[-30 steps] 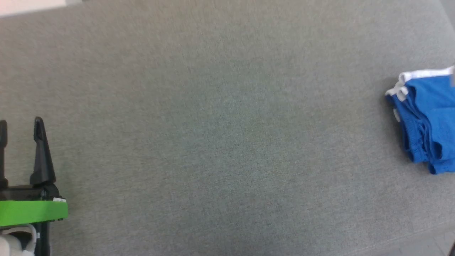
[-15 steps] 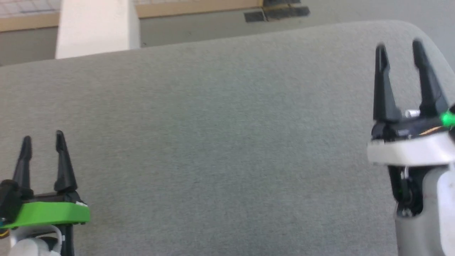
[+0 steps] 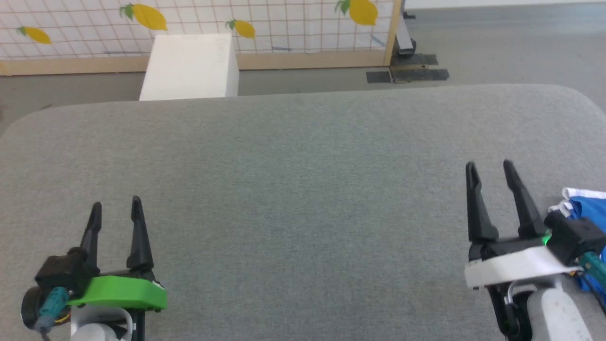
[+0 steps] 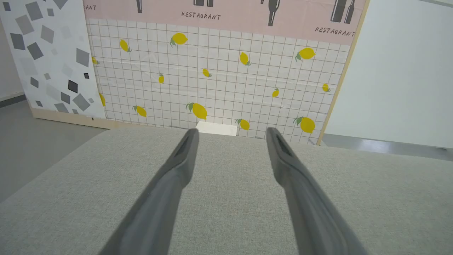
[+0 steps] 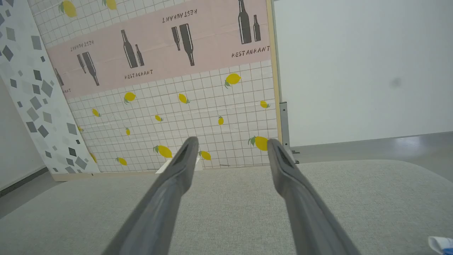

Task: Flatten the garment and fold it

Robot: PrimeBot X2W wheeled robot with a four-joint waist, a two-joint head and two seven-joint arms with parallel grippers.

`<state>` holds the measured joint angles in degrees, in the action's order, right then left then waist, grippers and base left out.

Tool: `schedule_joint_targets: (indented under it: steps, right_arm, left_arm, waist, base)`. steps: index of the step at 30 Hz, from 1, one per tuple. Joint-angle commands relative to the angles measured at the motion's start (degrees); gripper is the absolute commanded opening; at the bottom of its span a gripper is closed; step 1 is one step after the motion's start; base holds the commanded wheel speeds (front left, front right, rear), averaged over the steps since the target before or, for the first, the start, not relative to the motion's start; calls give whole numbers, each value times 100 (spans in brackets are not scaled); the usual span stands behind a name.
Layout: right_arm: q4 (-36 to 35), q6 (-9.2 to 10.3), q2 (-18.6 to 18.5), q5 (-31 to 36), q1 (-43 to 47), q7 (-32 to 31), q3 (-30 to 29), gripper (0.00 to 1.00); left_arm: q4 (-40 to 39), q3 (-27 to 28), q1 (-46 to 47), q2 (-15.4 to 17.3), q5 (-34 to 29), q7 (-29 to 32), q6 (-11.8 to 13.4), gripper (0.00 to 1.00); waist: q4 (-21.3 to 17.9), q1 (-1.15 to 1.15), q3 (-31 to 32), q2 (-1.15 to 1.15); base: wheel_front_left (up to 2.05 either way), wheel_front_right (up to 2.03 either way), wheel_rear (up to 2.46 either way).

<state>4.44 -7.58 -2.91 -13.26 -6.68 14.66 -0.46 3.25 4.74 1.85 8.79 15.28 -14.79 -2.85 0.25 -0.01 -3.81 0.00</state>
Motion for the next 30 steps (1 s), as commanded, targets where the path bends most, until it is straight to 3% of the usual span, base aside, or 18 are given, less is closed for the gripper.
schedule_joint_targets:
  steps: [1,11,26,27,30]
  right_arm:
    - [64,9,2,55,142,32,12,100]
    - [445,9,2,359,402,33,43,100]
    - [615,9,3,308,388,33,131,100]
    - [601,0,-1,312,349,-1,124,0]
    - [599,0,0,312,348,-2,123,0]
  left_arm:
    - [77,-17,40,-44,-100,-21,59,100]
    - [457,-184,82,-219,-461,-21,8,100]
    - [739,-144,61,-341,-602,-21,-187,100]
    - [740,-158,5,-321,-573,1,-169,0]
    - [739,-167,-1,-322,-570,8,-167,0]
  waist:
    - [101,1,100,0]
    - [54,1,129,0]
    - [13,1,134,0]
    - [12,1,135,0]
    - [11,1,136,0]
  base:
    - [0,0,0]
    - [0,0,0]
    - [0,0,0]
    - [0,0,0]
    - [0,0,0]
